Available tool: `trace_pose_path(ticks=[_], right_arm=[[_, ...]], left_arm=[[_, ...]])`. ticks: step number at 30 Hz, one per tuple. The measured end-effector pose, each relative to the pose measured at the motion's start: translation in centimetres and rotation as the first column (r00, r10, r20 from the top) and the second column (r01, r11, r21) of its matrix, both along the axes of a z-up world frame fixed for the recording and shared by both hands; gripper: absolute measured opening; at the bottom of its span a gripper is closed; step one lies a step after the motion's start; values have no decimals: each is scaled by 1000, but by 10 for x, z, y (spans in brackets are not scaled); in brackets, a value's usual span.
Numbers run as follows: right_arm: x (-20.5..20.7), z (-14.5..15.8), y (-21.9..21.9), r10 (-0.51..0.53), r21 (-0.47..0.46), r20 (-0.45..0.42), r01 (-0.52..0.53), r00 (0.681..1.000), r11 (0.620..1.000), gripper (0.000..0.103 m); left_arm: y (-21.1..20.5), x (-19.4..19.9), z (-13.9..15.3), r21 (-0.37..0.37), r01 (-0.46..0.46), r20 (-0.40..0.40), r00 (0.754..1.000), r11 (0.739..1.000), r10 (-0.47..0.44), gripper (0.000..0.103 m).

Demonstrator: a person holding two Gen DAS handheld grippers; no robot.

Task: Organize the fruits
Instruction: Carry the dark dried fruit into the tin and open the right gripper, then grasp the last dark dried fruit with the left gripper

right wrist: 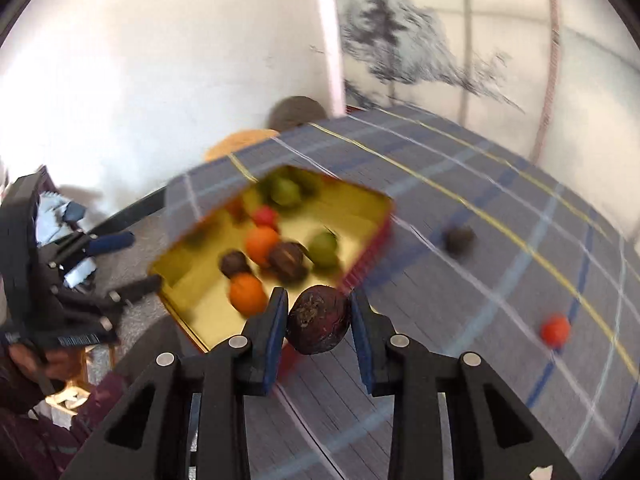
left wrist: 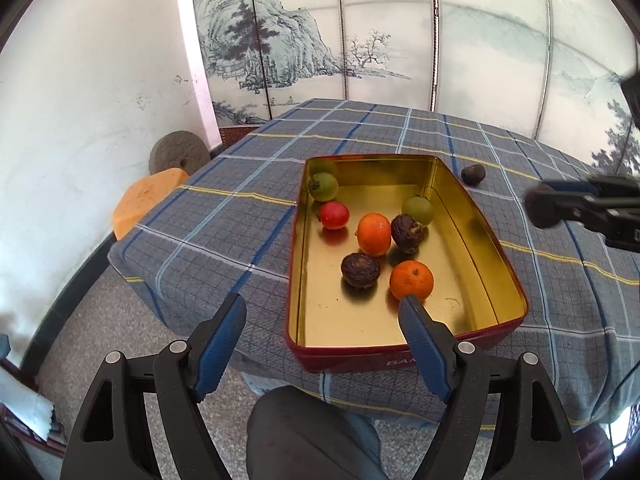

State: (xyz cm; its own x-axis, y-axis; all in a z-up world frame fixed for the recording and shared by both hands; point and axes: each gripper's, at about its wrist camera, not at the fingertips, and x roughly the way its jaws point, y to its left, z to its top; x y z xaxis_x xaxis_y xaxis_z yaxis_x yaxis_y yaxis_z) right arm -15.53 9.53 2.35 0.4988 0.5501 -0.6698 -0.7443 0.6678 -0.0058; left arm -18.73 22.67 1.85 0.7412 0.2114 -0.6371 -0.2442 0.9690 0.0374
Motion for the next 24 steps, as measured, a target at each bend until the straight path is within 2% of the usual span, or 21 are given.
trace_pose_path(ticks=[7, 16, 20, 21, 23, 24], right_arm=[[13, -14, 56, 68, -62, -10, -69, 998, 996, 29], [34, -24, 66, 32, -68, -31, -34, 999, 997, 29], [30, -16, 62, 19, -26, -12, -19, 1000, 999, 31], [28, -13, 58, 13, -7, -6, -13, 1000, 1000, 34], [24, -10, 48, -5, 22, 5, 5, 1000, 1000, 52], [22, -9, 42, -18, 31, 13, 17, 1000, 999, 72]], left_arm=[[0, -1, 1, 27, -6, -2, 1000, 1000, 6, 80], [1, 1, -3, 45, -6, -12, 1000, 999, 7, 83], [2, 1, -4, 46, -5, -17, 1000, 999, 6, 83], [0, 0, -4, 48, -4, -19, 1000, 999, 5, 83], [-1, 0, -4, 51, -2, -21, 1000, 999, 3, 84], [-2, 0, -3, 55, 0, -22, 1000, 999, 2, 84]])
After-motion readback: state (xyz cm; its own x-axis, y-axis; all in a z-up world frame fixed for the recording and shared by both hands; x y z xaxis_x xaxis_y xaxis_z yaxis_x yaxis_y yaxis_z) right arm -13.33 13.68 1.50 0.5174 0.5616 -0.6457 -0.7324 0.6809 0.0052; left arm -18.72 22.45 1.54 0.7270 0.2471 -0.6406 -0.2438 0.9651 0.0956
